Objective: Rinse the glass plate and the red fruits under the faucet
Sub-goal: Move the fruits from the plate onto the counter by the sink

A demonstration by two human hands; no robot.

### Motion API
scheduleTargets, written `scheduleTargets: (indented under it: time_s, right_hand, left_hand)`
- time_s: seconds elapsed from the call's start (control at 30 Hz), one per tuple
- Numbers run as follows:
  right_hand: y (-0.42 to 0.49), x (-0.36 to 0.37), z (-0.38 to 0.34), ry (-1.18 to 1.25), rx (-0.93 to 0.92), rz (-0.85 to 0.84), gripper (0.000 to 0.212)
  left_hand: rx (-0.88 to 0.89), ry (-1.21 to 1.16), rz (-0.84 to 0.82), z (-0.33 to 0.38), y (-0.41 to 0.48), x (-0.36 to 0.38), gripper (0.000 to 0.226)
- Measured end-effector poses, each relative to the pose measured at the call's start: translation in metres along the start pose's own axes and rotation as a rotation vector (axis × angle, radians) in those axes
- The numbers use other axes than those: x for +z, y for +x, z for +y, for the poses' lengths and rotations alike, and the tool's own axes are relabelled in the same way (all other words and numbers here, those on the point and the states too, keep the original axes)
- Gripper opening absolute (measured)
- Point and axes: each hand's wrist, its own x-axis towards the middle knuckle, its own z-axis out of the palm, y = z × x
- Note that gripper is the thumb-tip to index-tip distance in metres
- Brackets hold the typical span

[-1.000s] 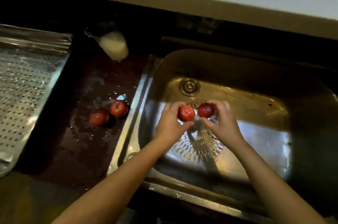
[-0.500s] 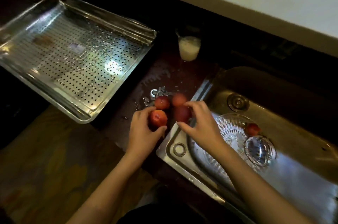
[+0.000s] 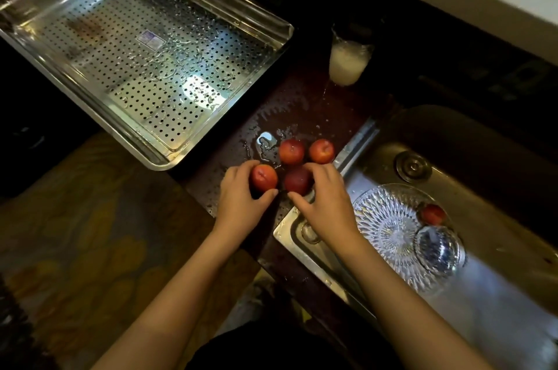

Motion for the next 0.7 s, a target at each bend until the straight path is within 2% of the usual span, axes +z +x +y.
scheduleTargets:
  time_s: [0.2,0.3,0.4,0.47,0.53,0.6,0.7]
  right_hand:
    - [-0.01,-0.014,0.004,0.065,-0.006,0.009,0.056]
    - [-0.024,-0.032,0.022,0.108,0.036,0.037,0.054]
    - [-0.046,-0.051,0.058,0.132,0.185,0.095,0.052]
    - [-0.062,-0.06,0.089,0.149,0.308,0.17,0.051]
    - [-0.077,-0.066,0.122,0.158,0.448,0.233,0.05]
    - [-0.088,-0.07,0.153,0.159,0.584,0.257,0.049]
    - [-0.094,-0.073,0.194,0.149,0.73,0.261,0.048]
  left_hand:
    - [0.069,0.139,0.014,0.015,-0.006,-0.013,0.072]
    - [0.215,0.164,0.116,0.04,-0.017,-0.021,0.065]
    - [0.423,0.069,0.144,0.076,-0.03,-0.01,0.052]
    - [0.552,0.001,0.031,0.098,-0.037,0.018,0.048]
    - [0.584,-0.034,-0.179,0.114,-0.039,0.06,0.049]
    - [0.527,0.004,-0.379,0.125,-0.036,0.11,0.05]
    - [0.418,0.112,-0.57,0.13,-0.024,0.181,0.053]
